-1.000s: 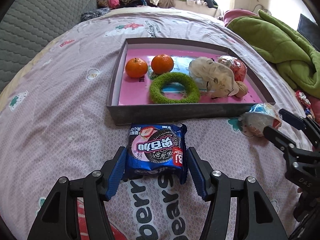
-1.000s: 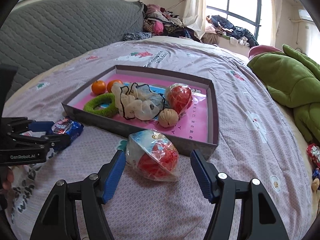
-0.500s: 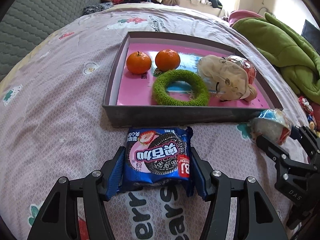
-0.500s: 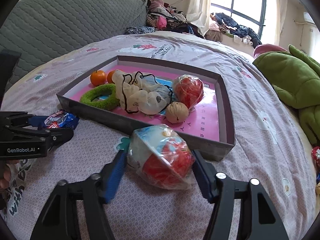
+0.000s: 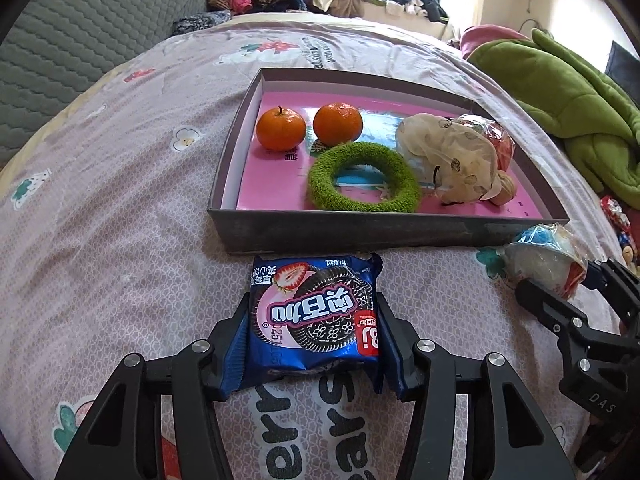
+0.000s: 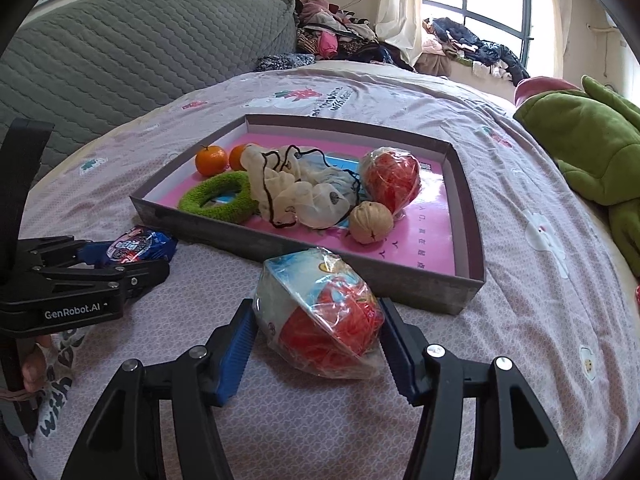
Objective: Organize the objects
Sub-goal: 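Lift the cookie packet and wrapped egg and carry both over the box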
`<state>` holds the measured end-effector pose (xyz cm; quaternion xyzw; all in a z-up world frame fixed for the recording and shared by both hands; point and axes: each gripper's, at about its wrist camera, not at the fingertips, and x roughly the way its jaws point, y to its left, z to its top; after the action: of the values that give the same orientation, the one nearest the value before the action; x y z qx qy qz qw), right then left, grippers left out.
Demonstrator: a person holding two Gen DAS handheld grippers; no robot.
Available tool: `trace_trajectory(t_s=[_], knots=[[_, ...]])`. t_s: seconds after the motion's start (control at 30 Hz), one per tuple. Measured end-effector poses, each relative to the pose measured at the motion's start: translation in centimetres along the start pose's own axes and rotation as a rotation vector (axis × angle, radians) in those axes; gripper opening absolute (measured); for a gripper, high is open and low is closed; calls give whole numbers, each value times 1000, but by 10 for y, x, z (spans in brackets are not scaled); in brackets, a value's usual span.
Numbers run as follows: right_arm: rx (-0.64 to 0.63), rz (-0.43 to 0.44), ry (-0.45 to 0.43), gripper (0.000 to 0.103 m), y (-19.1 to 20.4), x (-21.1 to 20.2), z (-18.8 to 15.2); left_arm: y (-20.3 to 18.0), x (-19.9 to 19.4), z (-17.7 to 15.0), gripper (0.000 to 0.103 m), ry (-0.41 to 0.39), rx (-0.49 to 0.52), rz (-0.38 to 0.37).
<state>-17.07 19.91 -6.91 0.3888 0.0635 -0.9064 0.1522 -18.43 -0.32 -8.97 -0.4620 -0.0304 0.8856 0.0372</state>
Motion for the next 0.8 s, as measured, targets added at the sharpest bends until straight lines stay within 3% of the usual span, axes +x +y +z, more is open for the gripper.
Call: trace_trajectory(t_s=[0.37, 0.8], knots=[[45, 24, -15, 60, -3, -10, 2, -12, -18, -8, 56, -26, 38, 9], [66, 53, -115, 60, -1, -52, 15, -27, -59, -2, 56, -101, 48, -2]])
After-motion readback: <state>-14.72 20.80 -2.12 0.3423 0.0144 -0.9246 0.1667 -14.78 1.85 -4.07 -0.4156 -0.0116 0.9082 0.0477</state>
